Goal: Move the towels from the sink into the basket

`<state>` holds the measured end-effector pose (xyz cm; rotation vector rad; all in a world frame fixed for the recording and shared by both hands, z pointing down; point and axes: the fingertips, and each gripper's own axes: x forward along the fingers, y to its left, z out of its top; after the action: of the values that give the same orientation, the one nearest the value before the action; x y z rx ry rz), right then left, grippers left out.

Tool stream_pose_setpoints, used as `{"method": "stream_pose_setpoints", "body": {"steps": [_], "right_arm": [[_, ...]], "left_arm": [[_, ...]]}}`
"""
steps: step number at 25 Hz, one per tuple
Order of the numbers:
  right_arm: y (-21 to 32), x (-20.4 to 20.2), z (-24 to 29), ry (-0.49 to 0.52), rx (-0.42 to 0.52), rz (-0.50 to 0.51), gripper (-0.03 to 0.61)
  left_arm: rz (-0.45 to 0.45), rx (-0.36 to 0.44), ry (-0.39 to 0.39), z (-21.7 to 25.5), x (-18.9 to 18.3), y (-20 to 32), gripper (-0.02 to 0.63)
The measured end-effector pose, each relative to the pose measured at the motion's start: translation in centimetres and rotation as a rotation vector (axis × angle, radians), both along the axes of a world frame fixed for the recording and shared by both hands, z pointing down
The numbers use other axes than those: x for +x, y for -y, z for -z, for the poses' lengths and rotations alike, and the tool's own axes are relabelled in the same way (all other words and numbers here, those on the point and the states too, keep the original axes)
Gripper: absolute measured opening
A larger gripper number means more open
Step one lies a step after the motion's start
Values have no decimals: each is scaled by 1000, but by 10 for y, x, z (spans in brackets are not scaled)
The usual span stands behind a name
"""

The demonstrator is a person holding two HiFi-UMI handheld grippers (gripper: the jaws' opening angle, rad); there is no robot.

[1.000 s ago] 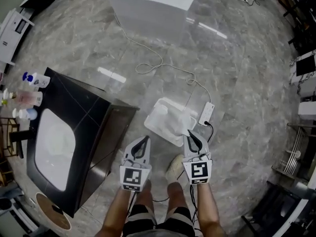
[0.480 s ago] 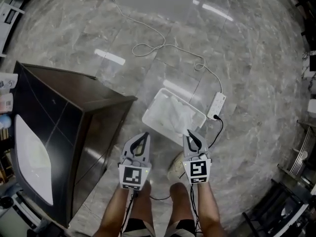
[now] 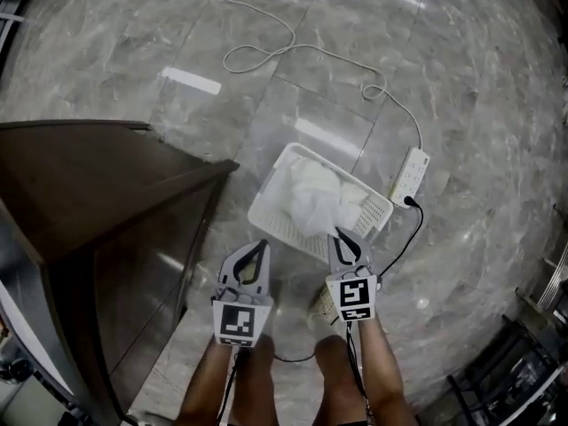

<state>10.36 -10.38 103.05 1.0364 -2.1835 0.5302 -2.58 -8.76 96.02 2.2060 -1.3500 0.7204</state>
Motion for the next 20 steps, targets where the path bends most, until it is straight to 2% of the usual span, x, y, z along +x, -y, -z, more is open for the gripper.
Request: {"method": "stream_pose_setpoints", "body": {"steps": [4, 8, 13, 14, 16, 17, 20], "right_arm": [[-7, 1, -53, -7, -33, 8, 18], [-11, 5, -89, -15, -58, 3, 20], [-14, 8, -100, -9, -79, -14, 26], [-14, 8, -99, 0, -77, -22, 65], [-12, 8, -95, 23, -69, -35, 325], [-11, 8, -93, 31, -63, -38, 378], [-13, 7, -88, 38, -55, -31, 400]], "left_arm": [[3, -23, -2, -44, 3, -6, 9], [58, -65, -26, -70, 5, -11, 9], [9, -51, -3, -84, 8, -16, 9], [10, -53, -2, -84, 8, -16, 9], [21, -57, -4, -82, 8, -16, 9], [32, -61, -9, -80, 9, -15, 9], [48, -66, -19, -73, 10, -14, 9]]}}
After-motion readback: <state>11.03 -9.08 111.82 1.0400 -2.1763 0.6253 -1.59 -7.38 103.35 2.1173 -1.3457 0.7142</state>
